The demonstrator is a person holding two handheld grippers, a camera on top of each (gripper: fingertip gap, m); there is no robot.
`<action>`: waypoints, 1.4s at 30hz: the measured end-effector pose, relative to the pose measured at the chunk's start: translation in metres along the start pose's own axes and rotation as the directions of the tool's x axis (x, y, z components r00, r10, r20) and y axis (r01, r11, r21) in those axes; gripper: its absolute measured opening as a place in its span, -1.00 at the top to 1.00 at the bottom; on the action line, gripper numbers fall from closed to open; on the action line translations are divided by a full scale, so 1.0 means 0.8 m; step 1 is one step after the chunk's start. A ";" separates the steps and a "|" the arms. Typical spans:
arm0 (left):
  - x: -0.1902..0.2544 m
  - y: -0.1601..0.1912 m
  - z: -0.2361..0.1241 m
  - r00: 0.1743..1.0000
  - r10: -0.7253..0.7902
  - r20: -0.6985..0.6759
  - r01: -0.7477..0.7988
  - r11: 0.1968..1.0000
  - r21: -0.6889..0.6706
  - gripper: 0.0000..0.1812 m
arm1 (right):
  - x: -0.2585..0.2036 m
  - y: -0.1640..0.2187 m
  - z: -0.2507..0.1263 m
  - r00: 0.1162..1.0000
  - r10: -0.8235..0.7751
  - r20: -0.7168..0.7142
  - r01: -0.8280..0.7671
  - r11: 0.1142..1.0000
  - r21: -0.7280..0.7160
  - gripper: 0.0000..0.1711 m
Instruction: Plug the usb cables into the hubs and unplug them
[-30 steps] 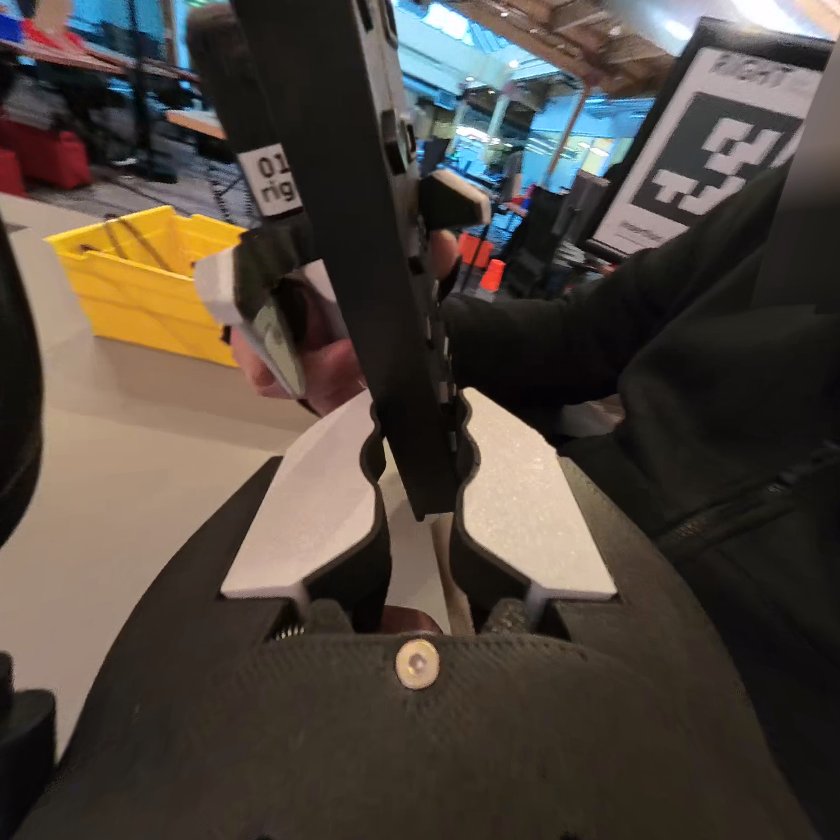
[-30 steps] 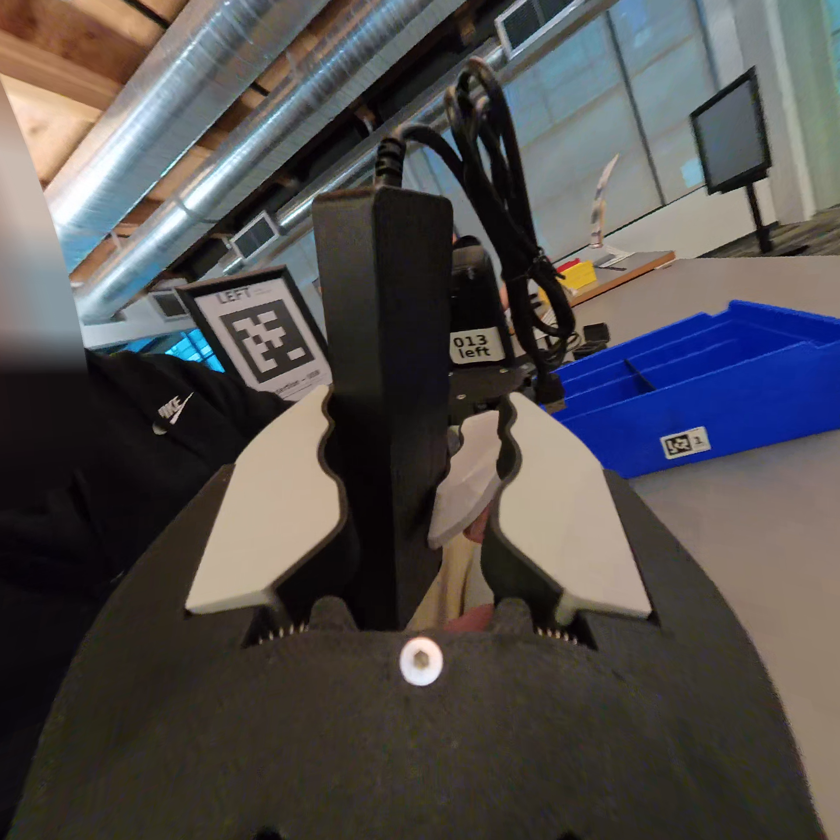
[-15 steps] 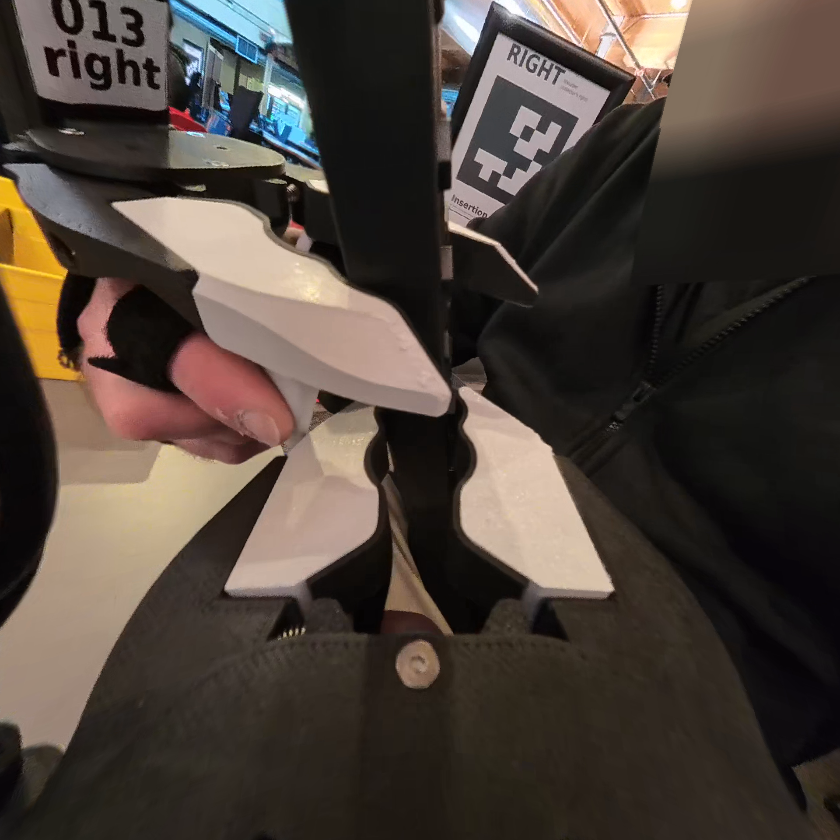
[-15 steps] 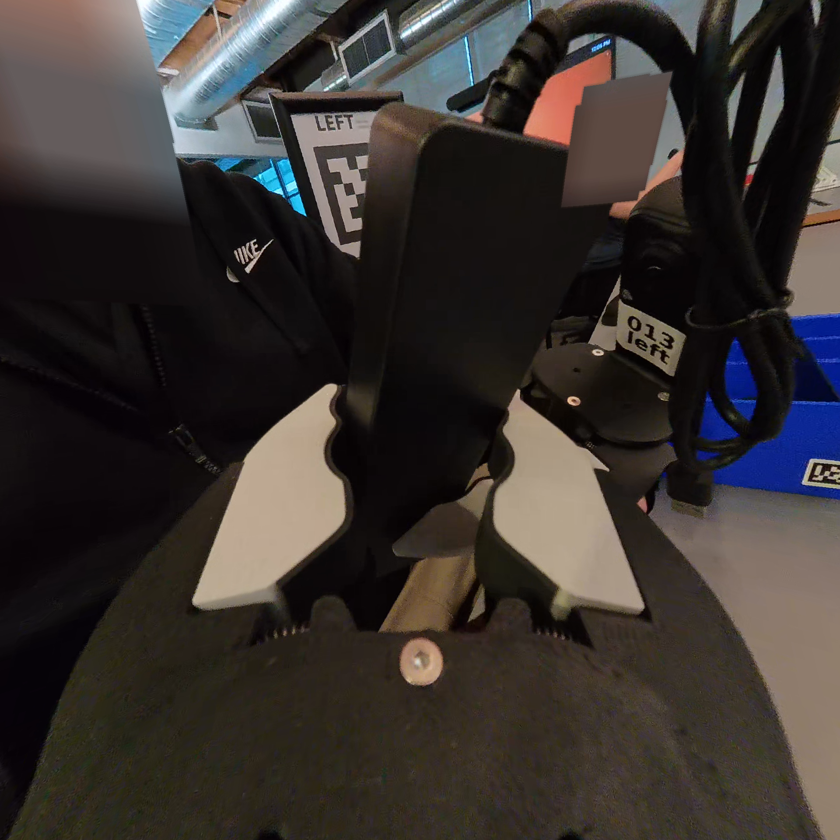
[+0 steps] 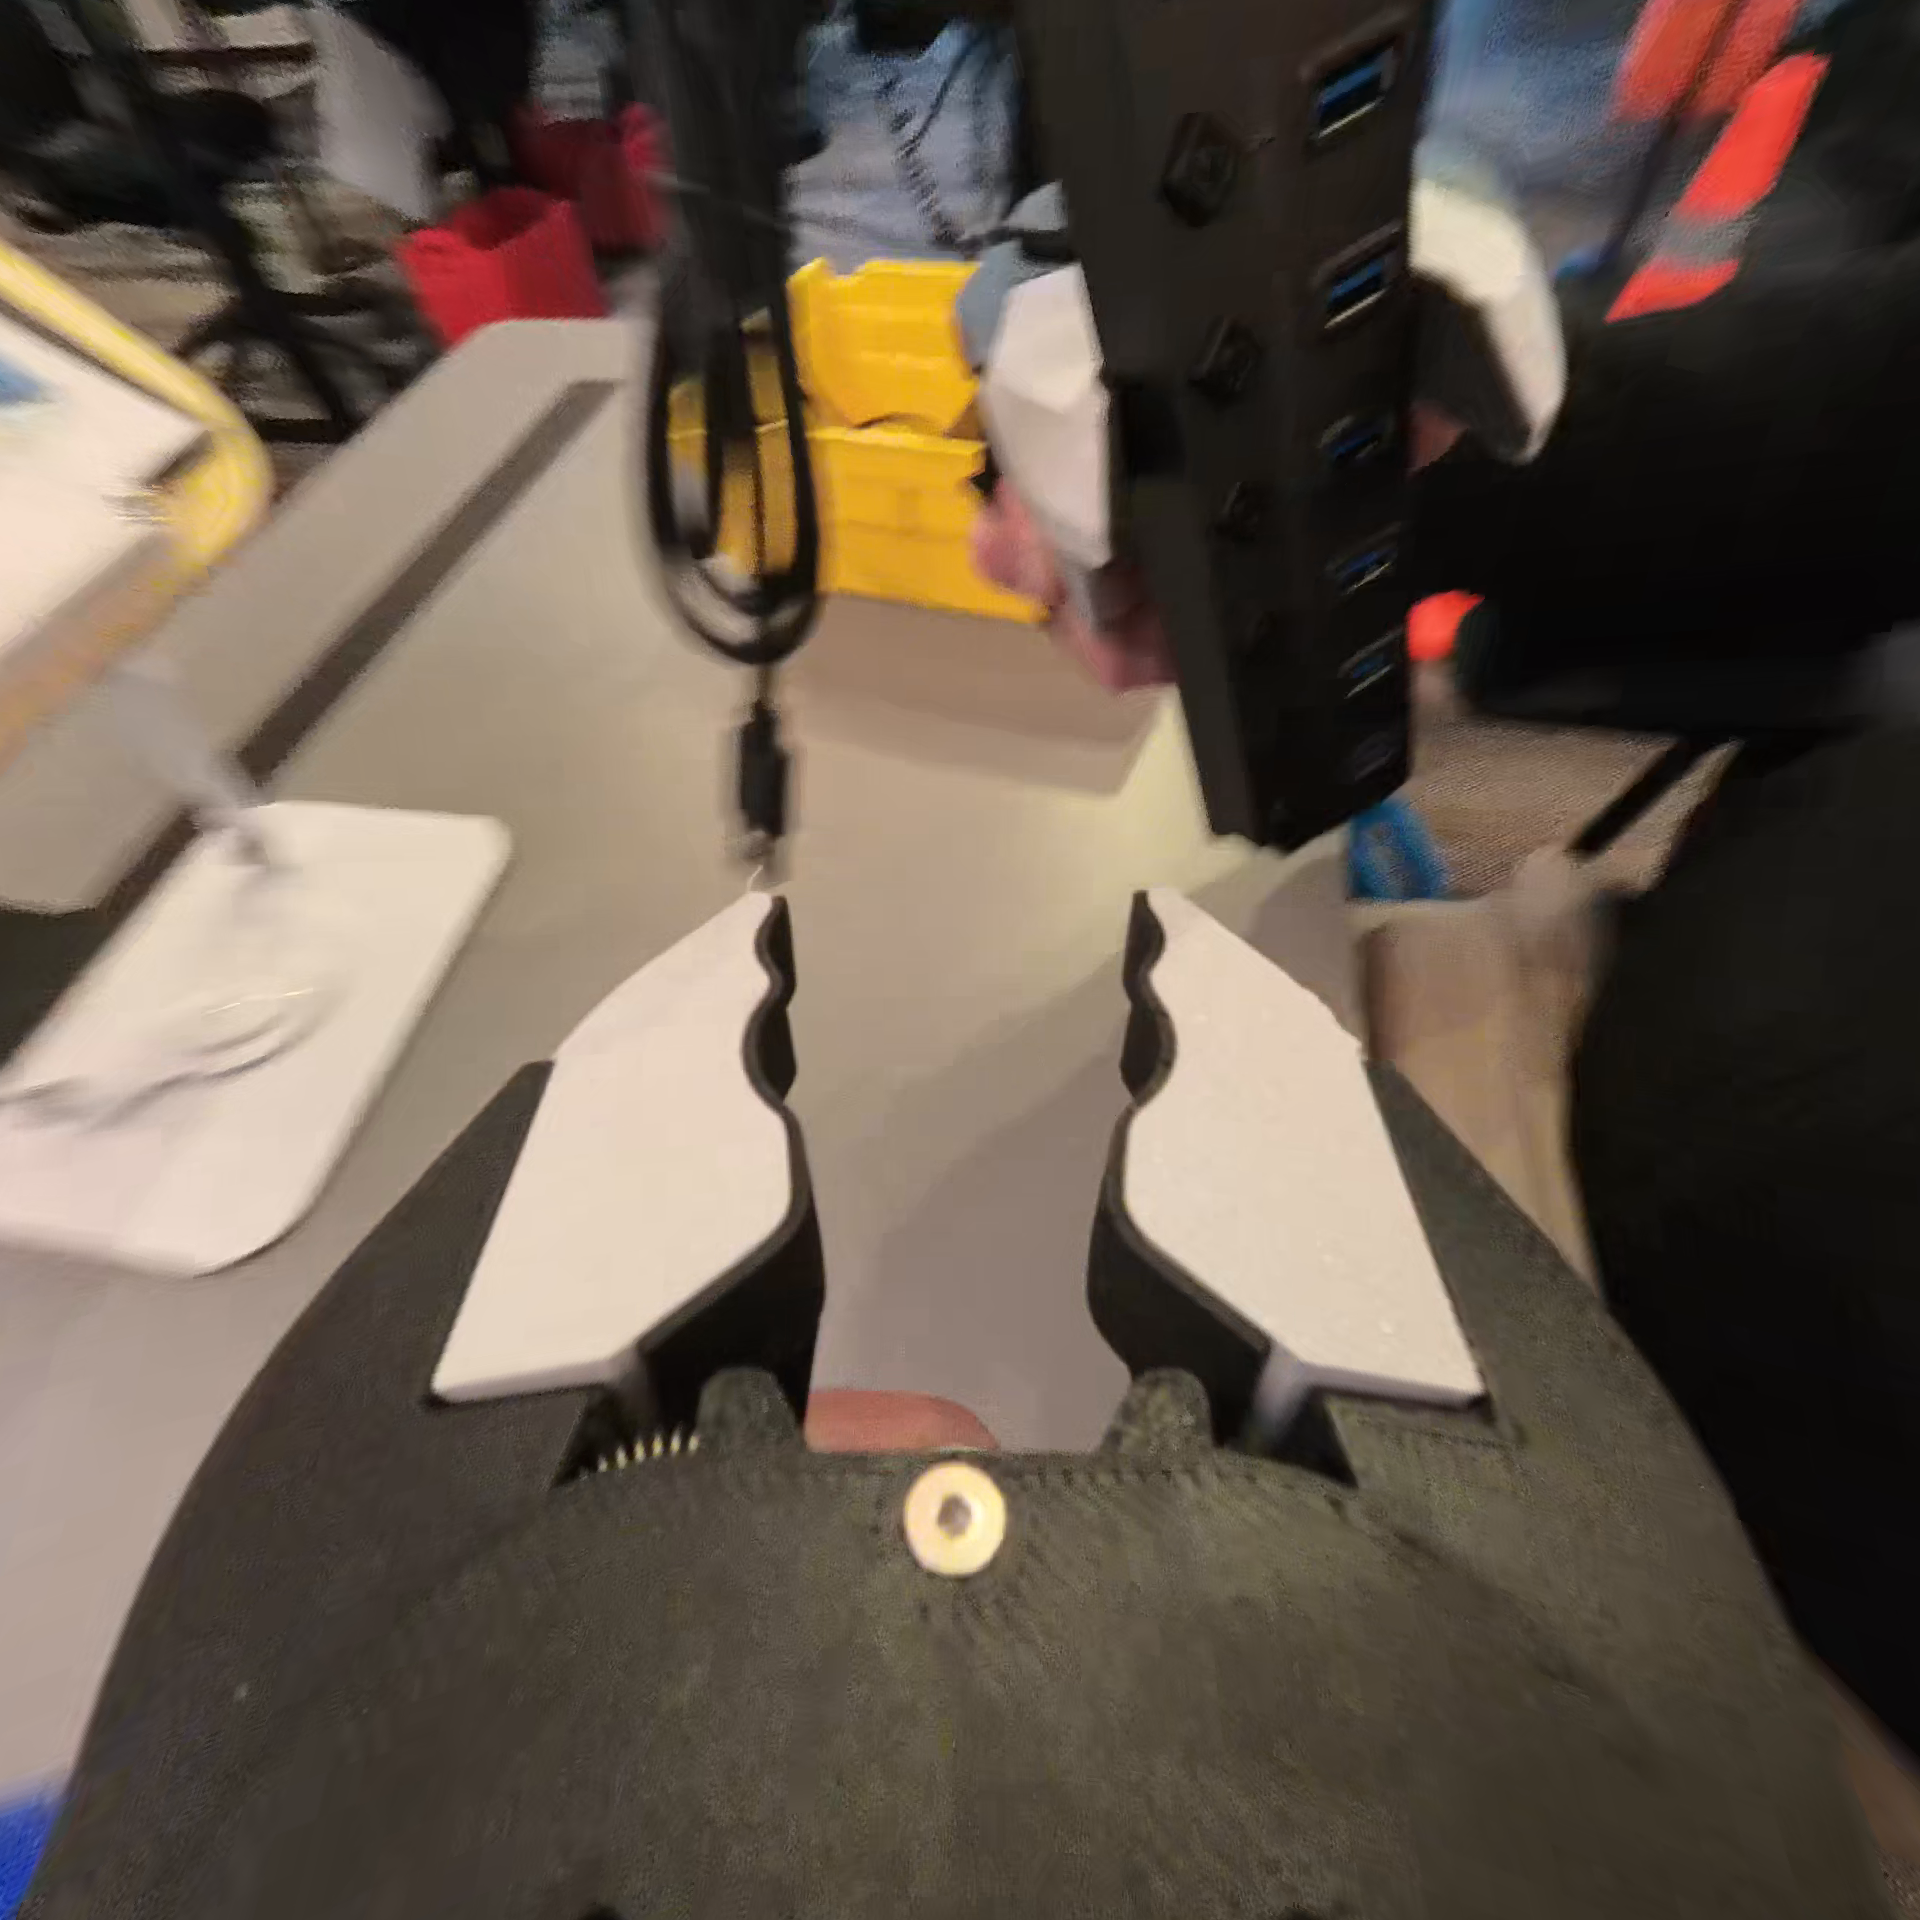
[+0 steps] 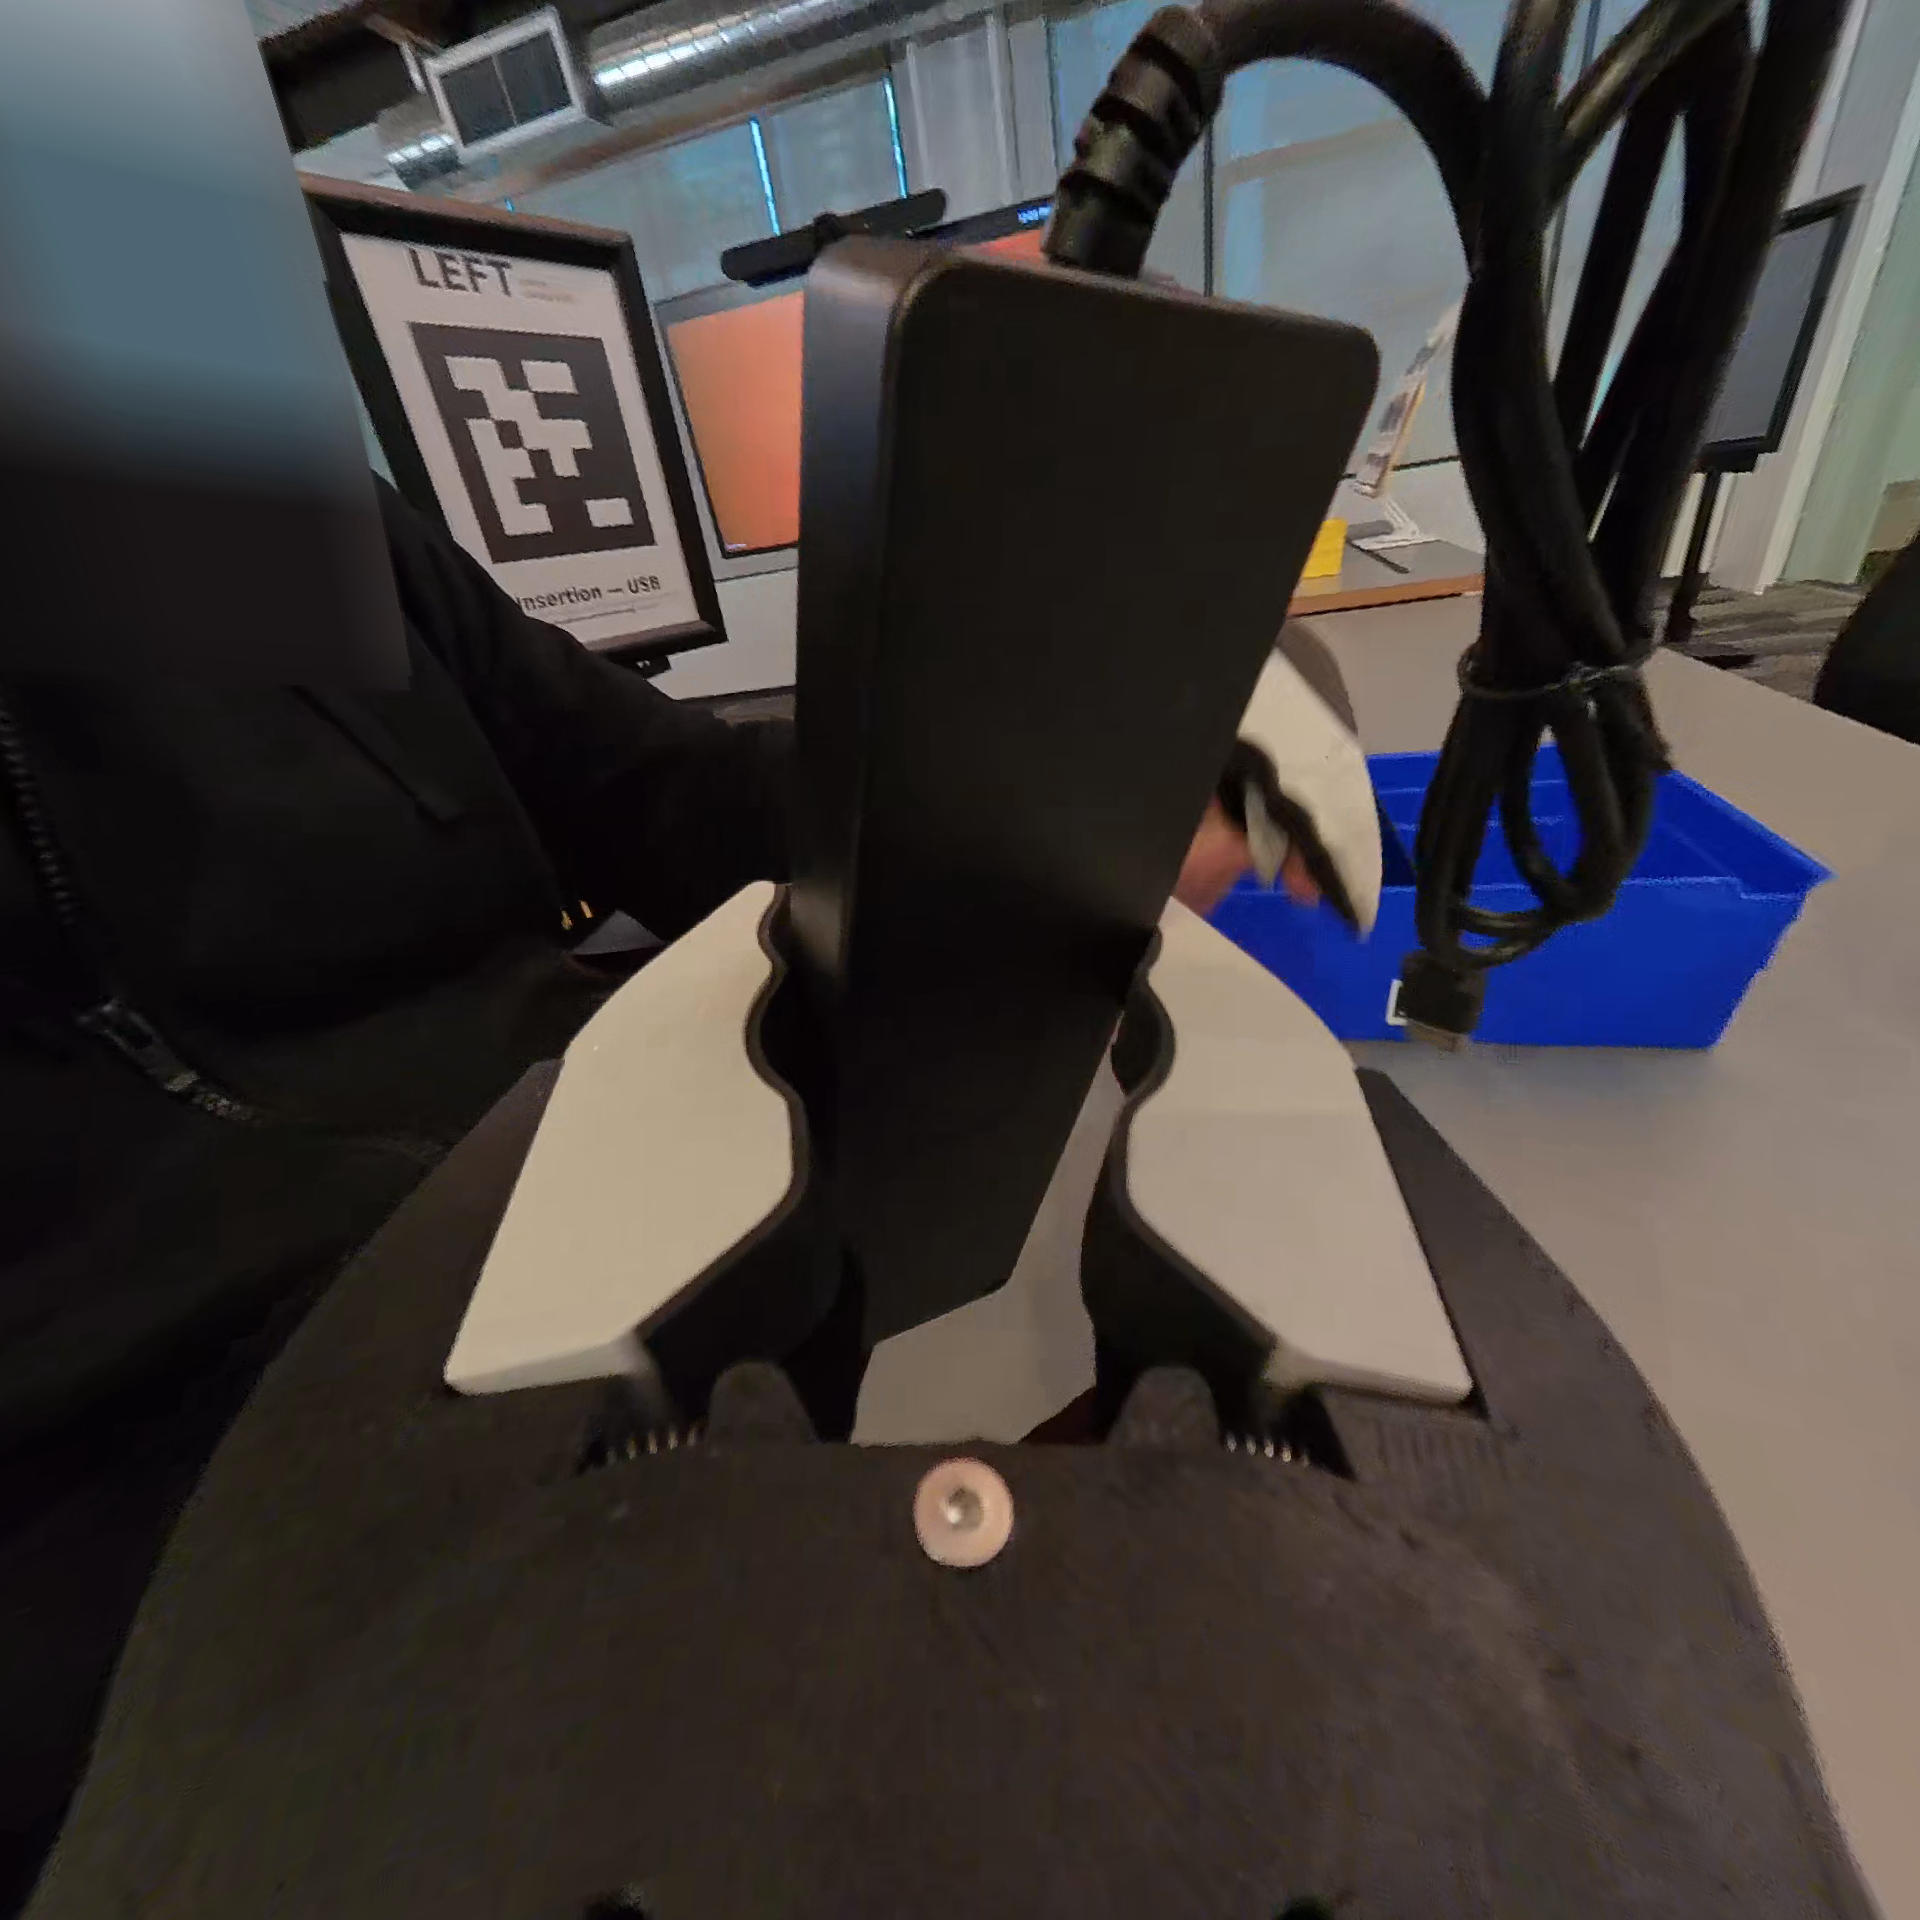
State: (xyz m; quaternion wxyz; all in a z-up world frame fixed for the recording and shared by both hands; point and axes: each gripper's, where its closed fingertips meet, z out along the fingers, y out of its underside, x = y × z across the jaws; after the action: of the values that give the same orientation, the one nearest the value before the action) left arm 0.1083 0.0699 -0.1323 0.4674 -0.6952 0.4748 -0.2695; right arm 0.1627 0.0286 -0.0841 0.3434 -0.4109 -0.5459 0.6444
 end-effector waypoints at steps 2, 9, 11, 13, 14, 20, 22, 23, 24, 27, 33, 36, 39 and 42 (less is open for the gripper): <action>-0.034 0.009 -0.048 0.988 0.091 0.124 -0.080 0.993 -0.085 0.41 | 0.007 0.004 -0.005 1.000 0.000 -0.031 -0.001 1.000 -0.007 0.32; -0.130 0.114 -0.216 0.850 0.309 0.427 -0.048 0.853 -0.520 0.59 | 0.023 0.019 -0.005 0.996 0.005 -0.088 -0.010 0.999 -0.049 0.32; -0.131 0.151 -0.237 0.859 0.302 0.413 -0.001 0.808 -0.589 0.67 | 0.025 0.020 -0.006 0.996 0.018 -0.089 -0.022 0.999 -0.043 0.32; -0.140 0.187 -0.248 0.849 0.317 0.422 0.031 0.768 -0.639 0.74 | 0.029 0.023 -0.007 0.995 0.030 -0.098 -0.034 0.999 -0.039 0.32; -0.139 0.207 -0.247 0.861 0.308 0.404 0.039 0.754 -0.656 0.77 | 0.032 0.025 -0.007 0.994 0.039 -0.103 -0.043 0.998 -0.037 0.32; -0.166 0.295 -0.225 0.853 0.366 0.372 0.048 0.655 -0.754 0.75 | 0.038 0.030 -0.004 0.991 0.060 -0.116 -0.064 0.998 -0.029 0.32; -0.171 0.313 -0.213 0.864 0.364 0.348 0.040 0.640 -0.768 0.73 | 0.039 0.030 -0.002 0.991 0.064 -0.114 -0.068 0.997 -0.030 0.32; -0.173 0.321 -0.209 0.867 0.366 0.337 0.036 0.629 -0.777 0.73 | 0.039 0.031 -0.001 0.992 0.065 -0.113 -0.069 0.997 -0.030 0.32; -0.178 0.328 -0.208 0.865 0.376 0.334 0.040 0.611 -0.791 0.73 | 0.039 0.032 0.000 0.992 0.067 -0.111 -0.071 0.997 -0.031 0.32; -0.183 0.352 -0.204 0.884 0.331 0.330 0.079 0.590 -0.804 0.72 | 0.040 0.035 0.000 0.991 0.077 -0.108 -0.081 0.996 -0.032 0.32; -0.191 0.362 -0.200 0.881 0.254 0.398 0.142 0.661 -0.736 0.87 | 0.041 0.034 -0.003 0.991 0.098 -0.093 -0.099 0.995 -0.006 0.32; -0.194 0.363 -0.208 0.870 0.259 0.420 0.155 0.664 -0.731 1.00 | 0.042 0.033 -0.006 0.990 0.110 -0.089 -0.110 0.994 0.009 0.32; -0.195 0.351 -0.211 0.859 0.244 0.450 0.165 0.699 -0.695 1.00 | 0.043 0.032 -0.007 0.990 0.112 -0.088 -0.111 0.994 0.017 0.32; -0.193 0.343 -0.215 0.856 0.252 0.452 0.157 0.704 -0.692 1.00 | 0.043 0.029 -0.008 0.990 0.111 -0.086 -0.109 0.994 0.026 0.32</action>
State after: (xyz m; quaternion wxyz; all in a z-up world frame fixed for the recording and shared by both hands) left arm -0.2067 0.1125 -0.2984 0.2806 -0.8529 0.4168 0.1422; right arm 0.1539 0.0579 -0.1130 0.3353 -0.4646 -0.5000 0.6494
